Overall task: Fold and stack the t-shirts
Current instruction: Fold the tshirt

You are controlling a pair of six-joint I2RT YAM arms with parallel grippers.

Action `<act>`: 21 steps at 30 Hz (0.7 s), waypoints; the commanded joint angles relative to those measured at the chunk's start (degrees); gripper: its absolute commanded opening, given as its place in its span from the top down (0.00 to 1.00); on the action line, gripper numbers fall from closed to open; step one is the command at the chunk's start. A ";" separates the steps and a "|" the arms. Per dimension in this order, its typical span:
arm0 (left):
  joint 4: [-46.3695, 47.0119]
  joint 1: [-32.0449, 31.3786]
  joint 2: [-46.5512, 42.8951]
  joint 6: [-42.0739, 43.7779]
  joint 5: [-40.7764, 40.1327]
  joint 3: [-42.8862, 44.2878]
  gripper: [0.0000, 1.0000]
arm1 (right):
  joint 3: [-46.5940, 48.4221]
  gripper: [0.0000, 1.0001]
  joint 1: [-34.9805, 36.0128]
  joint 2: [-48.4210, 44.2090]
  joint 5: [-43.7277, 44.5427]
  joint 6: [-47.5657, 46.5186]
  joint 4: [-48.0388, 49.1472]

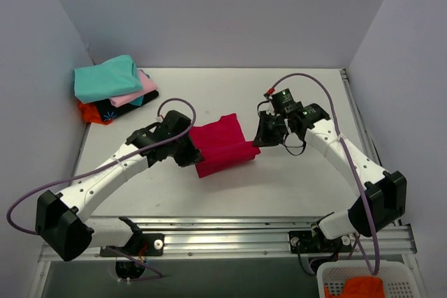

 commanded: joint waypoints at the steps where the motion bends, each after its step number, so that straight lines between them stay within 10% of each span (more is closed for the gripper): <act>1: -4.45 2.00 2.41 4.10 -1.26 4.69 0.96 | 4.36 1.00 -1.91 3.83 5.54 -3.91 -3.12; 21: 2.12 16.83 12.51 10.78 10.69 9.35 0.96 | 24.37 1.00 -3.49 25.60 2.55 -5.76 -1.28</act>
